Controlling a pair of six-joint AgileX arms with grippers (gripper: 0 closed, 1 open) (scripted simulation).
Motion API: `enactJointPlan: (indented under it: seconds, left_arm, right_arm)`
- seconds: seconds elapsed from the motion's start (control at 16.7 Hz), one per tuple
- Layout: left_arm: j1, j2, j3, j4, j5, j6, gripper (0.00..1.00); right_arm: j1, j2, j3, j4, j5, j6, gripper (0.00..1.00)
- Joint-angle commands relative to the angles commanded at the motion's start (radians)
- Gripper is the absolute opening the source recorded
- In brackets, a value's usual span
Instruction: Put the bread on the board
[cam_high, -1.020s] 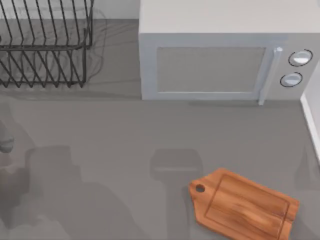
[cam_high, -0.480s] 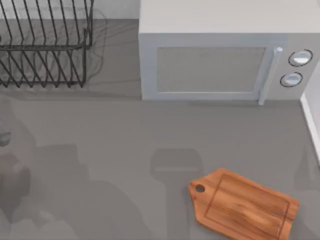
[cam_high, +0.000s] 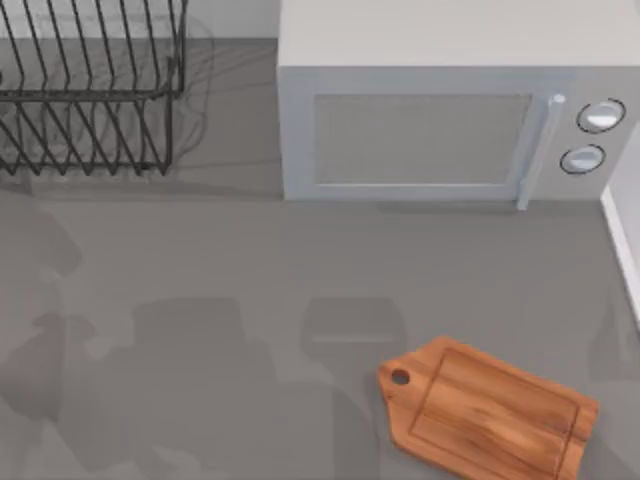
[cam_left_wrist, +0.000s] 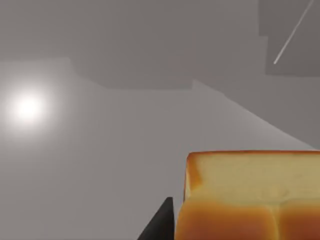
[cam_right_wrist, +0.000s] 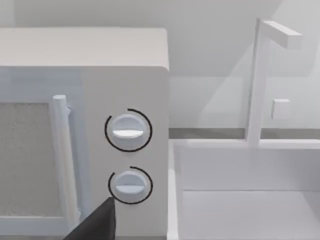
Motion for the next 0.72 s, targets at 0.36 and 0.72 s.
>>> enactJointPlan:
  seconds: [0.36, 0.72]
  left_arm:
    - [-0.004, 0.006, 0.008, -0.003, 0.0, -0.008, 0.0]
    - [-0.186, 0.136, 0.18, -0.045, -0.005, -0.274, 0.0]
  right_arm:
    - [0.0, 0.0, 0.0, 0.0, 0.0, 0.0, 1.0]
    - [0.0, 0.0, 0.0, 0.0, 0.0, 0.0, 1.0]
